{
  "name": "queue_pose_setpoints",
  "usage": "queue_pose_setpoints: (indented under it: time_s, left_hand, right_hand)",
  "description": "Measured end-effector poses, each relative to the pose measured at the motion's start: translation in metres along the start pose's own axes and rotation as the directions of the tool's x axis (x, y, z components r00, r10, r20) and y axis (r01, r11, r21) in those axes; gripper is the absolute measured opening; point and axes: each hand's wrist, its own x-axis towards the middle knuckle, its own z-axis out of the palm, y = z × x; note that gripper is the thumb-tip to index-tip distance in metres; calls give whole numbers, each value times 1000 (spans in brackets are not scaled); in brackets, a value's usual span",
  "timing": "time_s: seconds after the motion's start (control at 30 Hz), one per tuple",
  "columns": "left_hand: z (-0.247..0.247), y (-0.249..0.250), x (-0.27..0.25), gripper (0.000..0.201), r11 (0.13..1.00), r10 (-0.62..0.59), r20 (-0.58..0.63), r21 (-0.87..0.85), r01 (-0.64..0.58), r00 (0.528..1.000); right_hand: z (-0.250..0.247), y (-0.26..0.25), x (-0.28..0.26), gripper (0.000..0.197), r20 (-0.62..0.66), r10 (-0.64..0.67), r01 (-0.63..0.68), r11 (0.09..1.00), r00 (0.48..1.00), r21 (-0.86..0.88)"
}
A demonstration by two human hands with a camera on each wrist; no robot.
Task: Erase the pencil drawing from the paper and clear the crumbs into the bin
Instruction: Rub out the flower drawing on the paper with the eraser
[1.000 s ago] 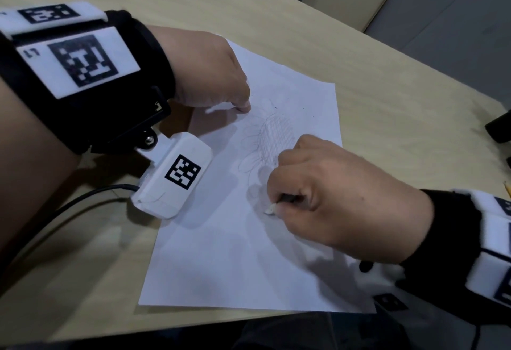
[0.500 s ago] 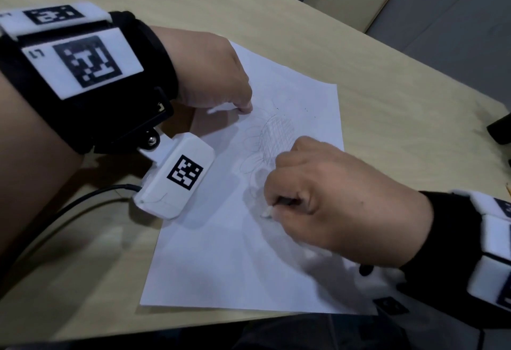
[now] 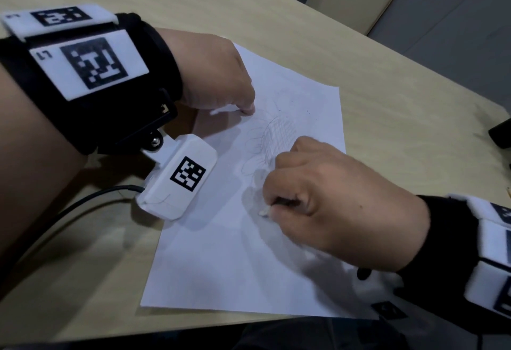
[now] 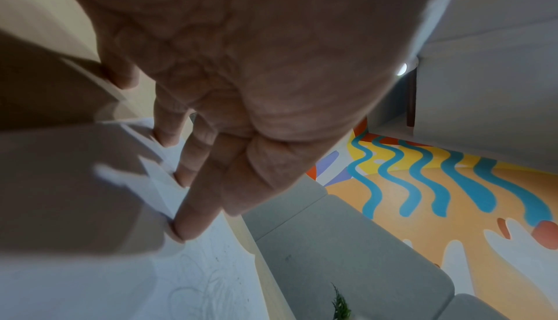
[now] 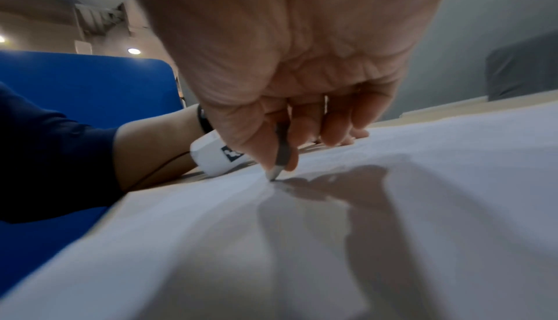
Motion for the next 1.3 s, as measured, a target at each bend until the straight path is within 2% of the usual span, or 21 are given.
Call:
queue_pose_setpoints:
  time_s: [0.07, 0.2, 0.33, 0.47, 0.6, 0.7, 1.1, 1.2, 1.3]
  left_hand:
    - [0, 0, 0, 31, 1000, -3, 0, -3, 3, 1000]
    - [0, -2, 0, 31, 1000, -11, -1, -15, 11, 1000]
    - [1, -2, 1, 30, 1000, -11, -4, -23, 11, 1000]
    - [0, -3, 2, 30, 1000, -8, 2, -22, 8, 1000]
    - [1, -3, 2, 30, 1000, -5, 1, -25, 5, 1000]
    - [1, -3, 2, 30, 1000, -6, 4, -21, 6, 1000]
    - [0, -1, -1, 32, 1000, -9, 5, 8, 9, 1000]
    - [0, 1, 0, 33, 1000, -7, 0, 14, 7, 1000]
    - [0, 0, -1, 32, 1000, -6, 2, 14, 6, 1000]
  right_hand:
    - [-3, 4, 2, 10, -34, 49, -49, 999, 998, -15]
    - [1, -3, 0, 10, 5, -20, 20, 999, 1000, 41]
    - [-3, 5, 3, 9, -34, 59, -59, 998, 998, 2]
    - [1, 0, 2, 9, -1, -7, 7, 999, 1000, 48]
    - [-2, 7, 5, 9, -32, 61, -61, 998, 998, -2]
    - [0, 2, 5, 8, -15, 18, -18, 999, 1000, 33]
    - [-2, 6, 5, 9, -41, 48, -47, 998, 998, 33]
    - [1, -3, 6, 9, -21, 2, -1, 999, 1000, 49]
    - [0, 0, 8, 10, -43, 48, -47, 998, 998, 33]
